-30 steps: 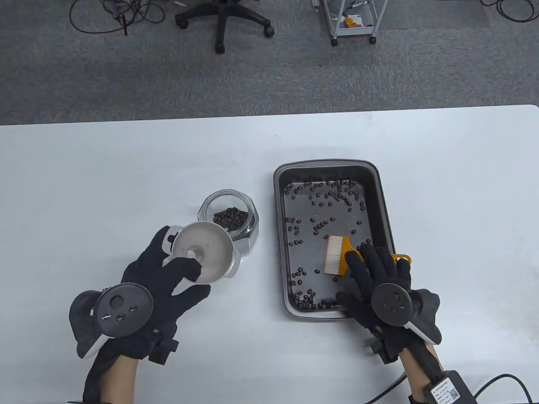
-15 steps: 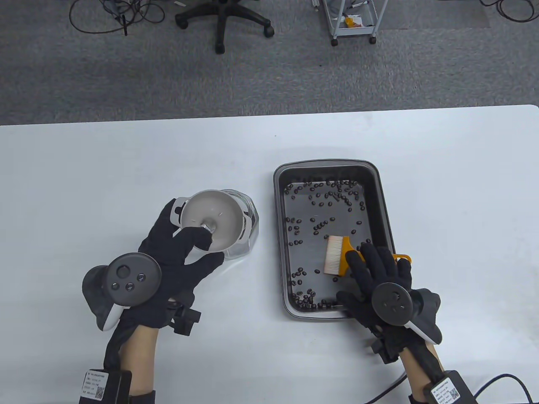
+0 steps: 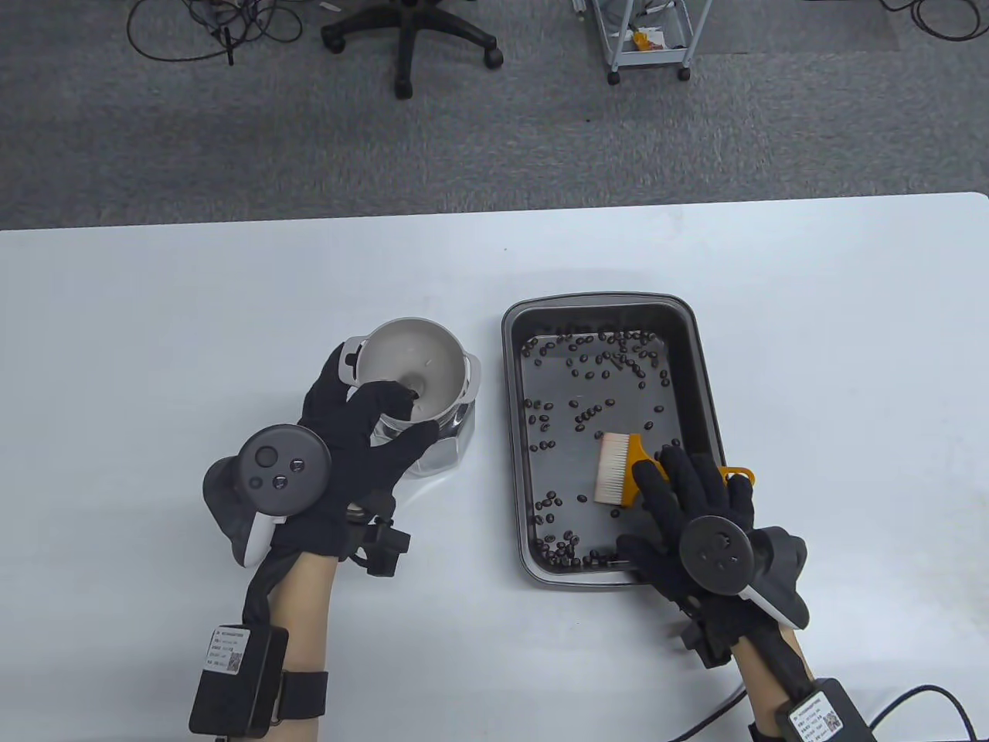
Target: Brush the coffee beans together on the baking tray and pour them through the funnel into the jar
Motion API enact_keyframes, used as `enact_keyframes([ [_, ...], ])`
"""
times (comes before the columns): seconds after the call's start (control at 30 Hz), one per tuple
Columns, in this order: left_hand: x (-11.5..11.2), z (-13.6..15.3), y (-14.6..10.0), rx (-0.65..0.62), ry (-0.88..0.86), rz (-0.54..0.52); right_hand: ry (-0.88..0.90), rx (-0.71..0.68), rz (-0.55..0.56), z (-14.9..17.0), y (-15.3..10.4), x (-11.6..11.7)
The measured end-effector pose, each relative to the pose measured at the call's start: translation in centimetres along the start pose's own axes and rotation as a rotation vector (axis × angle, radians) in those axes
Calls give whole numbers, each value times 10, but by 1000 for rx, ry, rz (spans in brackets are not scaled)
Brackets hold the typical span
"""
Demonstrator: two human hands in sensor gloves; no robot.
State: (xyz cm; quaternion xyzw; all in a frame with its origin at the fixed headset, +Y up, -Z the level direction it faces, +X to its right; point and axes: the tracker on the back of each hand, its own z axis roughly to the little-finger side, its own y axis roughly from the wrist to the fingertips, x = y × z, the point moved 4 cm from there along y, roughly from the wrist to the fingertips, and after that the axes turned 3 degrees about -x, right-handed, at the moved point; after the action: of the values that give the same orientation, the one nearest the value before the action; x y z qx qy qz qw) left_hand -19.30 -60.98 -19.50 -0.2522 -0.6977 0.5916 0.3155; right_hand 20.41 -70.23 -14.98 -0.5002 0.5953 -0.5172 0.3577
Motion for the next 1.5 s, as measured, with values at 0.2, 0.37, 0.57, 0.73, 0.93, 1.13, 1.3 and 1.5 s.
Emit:
enact_keyframes([
  [0.2, -14, 12, 5, 39, -17, -1, -3, 2, -6, 0, 1, 1],
  [0.37, -25, 20, 6, 58, -20, 3, -3, 6, -10, 0, 1, 1],
  [0.57, -34, 27, 5, 56, -37, 10, -7, 4, -17, -1, 1, 1],
  [0.73, -40, 33, 3, 73, -49, 15, -9, -1, -17, -2, 1, 2],
  [0.93, -44, 41, 1, 99, -89, 11, -8, -3, -16, -2, 1, 2],
  [1.13, -45, 42, -1, 125, -95, 19, -9, -4, -15, -3, 1, 2],
  [1.3, -40, 42, -6, 118, -101, 54, -5, -3, -8, -2, 0, 1],
  [1.5, -18, 46, -21, 101, -81, 12, 2, 4, -11, 1, -1, 1],
])
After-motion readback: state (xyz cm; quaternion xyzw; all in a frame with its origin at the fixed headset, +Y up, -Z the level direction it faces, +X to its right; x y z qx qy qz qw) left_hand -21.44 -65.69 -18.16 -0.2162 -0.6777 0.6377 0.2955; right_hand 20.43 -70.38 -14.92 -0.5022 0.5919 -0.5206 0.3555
